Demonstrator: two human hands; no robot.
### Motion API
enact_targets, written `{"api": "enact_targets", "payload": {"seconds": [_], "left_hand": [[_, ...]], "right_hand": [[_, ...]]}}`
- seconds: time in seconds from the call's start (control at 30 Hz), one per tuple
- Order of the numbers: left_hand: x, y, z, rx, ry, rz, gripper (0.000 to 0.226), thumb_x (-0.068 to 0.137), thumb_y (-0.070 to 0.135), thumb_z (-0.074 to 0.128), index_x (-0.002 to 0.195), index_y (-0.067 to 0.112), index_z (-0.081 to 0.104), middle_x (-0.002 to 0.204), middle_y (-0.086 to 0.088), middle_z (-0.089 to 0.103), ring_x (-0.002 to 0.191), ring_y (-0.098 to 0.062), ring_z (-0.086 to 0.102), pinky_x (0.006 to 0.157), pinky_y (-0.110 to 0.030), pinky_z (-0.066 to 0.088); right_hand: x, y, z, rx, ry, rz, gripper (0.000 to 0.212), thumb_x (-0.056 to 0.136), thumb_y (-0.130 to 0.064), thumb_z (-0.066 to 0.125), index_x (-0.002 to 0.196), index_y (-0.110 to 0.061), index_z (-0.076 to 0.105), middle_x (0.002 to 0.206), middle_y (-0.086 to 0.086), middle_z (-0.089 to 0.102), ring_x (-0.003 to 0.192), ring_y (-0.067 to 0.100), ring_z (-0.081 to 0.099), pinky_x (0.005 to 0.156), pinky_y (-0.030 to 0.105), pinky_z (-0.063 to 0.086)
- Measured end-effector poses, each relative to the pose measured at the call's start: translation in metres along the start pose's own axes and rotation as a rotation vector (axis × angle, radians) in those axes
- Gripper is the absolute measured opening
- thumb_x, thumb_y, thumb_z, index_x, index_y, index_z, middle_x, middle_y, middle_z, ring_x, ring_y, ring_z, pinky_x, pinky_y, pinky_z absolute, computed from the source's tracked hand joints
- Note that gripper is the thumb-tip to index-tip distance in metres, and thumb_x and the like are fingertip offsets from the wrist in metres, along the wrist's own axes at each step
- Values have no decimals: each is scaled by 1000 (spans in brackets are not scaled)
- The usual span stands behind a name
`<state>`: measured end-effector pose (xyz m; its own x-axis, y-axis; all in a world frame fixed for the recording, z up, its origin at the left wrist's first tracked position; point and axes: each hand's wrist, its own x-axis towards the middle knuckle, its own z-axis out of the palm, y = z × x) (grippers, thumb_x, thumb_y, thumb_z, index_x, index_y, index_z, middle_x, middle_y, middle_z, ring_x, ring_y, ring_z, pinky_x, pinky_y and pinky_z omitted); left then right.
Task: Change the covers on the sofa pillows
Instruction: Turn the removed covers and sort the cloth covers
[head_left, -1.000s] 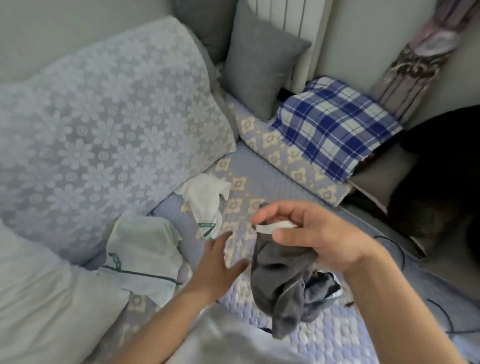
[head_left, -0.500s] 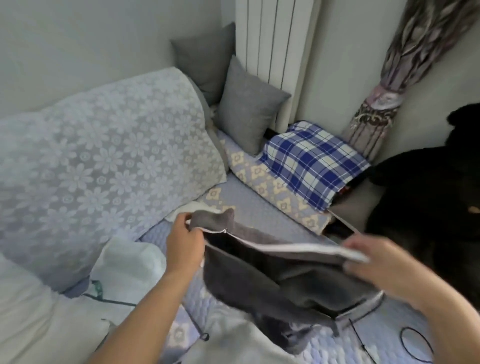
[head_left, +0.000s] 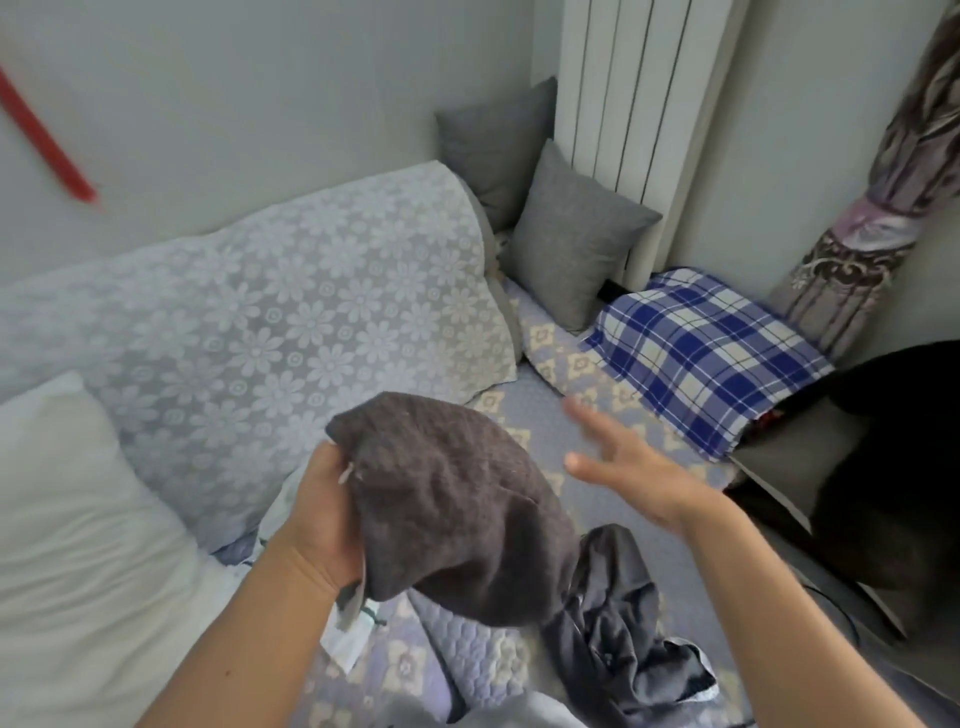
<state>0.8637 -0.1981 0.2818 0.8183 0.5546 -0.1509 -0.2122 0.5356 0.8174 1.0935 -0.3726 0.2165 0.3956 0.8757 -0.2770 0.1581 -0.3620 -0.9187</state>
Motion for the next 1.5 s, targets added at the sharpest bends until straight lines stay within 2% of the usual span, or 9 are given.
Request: {"api": "enact_targets", "payload": {"seconds": [0.07, 0.17, 0.47, 0.67, 0.83, 1.03, 1.23, 1.4, 1.5], "left_hand": [[-5, 5, -9, -43, 117, 65, 70, 105, 42, 18, 116, -1, 71, 122, -20, 69, 119, -26, 65, 103, -37, 48], [-15, 20, -26, -219, 225, -37, 69, 103, 45, 30, 66, 16, 80, 80, -7, 76, 71, -19, 75, 59, -31, 61], [-26, 26, -65, -180, 352, 5, 44, 82, 49, 52, 68, 19, 81, 83, -4, 76, 72, -18, 75, 66, -31, 62], [-25, 13, -57, -140, 300, -10, 53, 92, 48, 50, 57, 19, 76, 71, -2, 73, 66, -16, 71, 56, -27, 59], [-25, 16, -51, -78, 140, -35, 58, 18, 48, 95, 65, 17, 79, 77, -5, 75, 71, -18, 74, 59, -30, 60], [-23, 18, -43, -113, 216, -22, 35, 66, 43, 57, 59, 15, 78, 71, -6, 74, 64, -18, 73, 52, -28, 58], [3, 27, -90, 67, 438, -83, 41, 101, 40, 46, 95, 14, 77, 98, -9, 76, 92, -24, 73, 82, -39, 56], [21, 6, -164, 1000, 648, -373, 31, 92, 15, 71, 122, 7, 65, 105, -21, 69, 85, -35, 69, 72, -41, 56], [9, -13, -114, 943, 466, -319, 15, 96, 16, 67, 110, 10, 68, 103, -16, 70, 80, -24, 68, 76, -37, 55]], "right_hand": [[6, 26, 31, 168, -362, 113, 74, 76, -77, 63, 143, -55, 40, 154, -21, 40, 146, 14, 33, 123, 48, 19], [1, 53, 91, 378, -638, 162, 60, 93, -44, 61, 145, -18, 49, 144, 9, 54, 133, 31, 50, 116, 48, 35], [-6, 23, 136, 358, -89, -57, 8, 93, -7, 67, 89, 0, 65, 78, 11, 66, 72, 20, 60, 70, 31, 52], [2, 10, 159, -8, -35, 39, 36, 93, -1, 49, 98, -26, 74, 90, -9, 75, 84, 1, 67, 75, 24, 55], [-1, 6, 158, 156, -266, 149, 48, 85, 1, 61, 121, -31, 62, 113, 2, 72, 112, 17, 65, 86, 24, 56], [-6, 11, 158, 244, -310, 216, 42, 89, 9, 52, 118, -18, 66, 109, 16, 73, 95, 32, 73, 78, 45, 61], [-8, -11, 94, 95, 158, 62, 23, 96, -7, 55, 91, -19, 75, 91, 2, 77, 89, 20, 72, 92, 51, 54], [-28, -35, 45, 545, 194, 26, 25, 100, -18, 56, 90, 0, 71, 105, 41, 62, 96, 53, 63, 97, 72, 44], [-31, -47, 52, 507, 105, -6, 23, 95, -23, 63, 89, -3, 72, 96, 36, 67, 84, 40, 64, 84, 57, 52]]}}
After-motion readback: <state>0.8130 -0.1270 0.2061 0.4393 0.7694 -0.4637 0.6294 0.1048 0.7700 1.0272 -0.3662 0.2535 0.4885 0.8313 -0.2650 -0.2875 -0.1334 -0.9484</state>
